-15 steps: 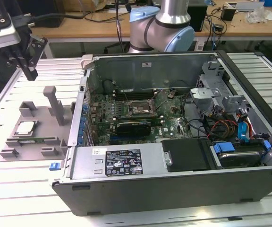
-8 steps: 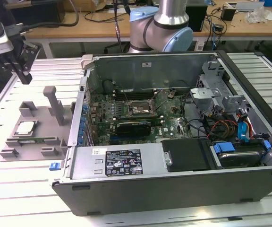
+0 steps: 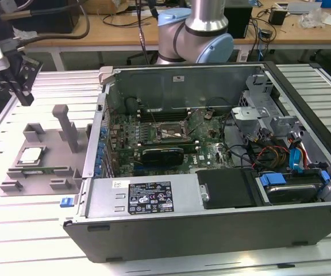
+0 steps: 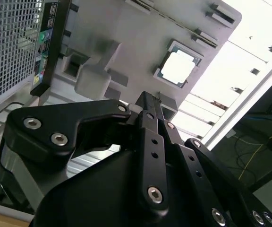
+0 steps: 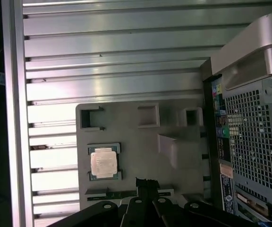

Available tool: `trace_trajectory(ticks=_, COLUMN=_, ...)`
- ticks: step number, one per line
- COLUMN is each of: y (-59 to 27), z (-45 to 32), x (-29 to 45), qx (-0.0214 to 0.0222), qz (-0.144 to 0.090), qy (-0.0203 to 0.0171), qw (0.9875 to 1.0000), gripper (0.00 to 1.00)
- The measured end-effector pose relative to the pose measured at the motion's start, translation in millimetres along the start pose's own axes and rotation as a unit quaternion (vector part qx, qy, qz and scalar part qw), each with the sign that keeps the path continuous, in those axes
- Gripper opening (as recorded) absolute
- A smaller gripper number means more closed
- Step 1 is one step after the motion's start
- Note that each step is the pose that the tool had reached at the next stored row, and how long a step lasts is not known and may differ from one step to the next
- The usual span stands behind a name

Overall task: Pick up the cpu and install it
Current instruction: 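Reach for the cpu, then pick up the cpu and move it towards the insertion slot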

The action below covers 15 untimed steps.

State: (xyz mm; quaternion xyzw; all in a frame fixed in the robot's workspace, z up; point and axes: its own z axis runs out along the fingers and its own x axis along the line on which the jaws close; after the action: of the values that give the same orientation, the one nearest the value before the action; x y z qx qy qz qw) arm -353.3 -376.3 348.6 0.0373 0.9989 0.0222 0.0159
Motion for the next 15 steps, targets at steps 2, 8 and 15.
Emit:
trace_trajectory(ticks=2, y=0.1, z=6.6, x=6.5, qx=0.0001, qz=0.000, qy=0.0001, qw=1.0000, gripper=0.11)
trace_trajectory(ticks=8, y=-0.8, z=18.6, x=16.0, qx=0.0000, qz=0.000, qy=0.0000, qw=1.0000, gripper=0.11)
trace_trajectory(ticks=15, y=-1.2, z=24.5, x=18.8, qx=0.0000, qz=0.000, qy=0.0000, qw=1.0000, gripper=0.11)
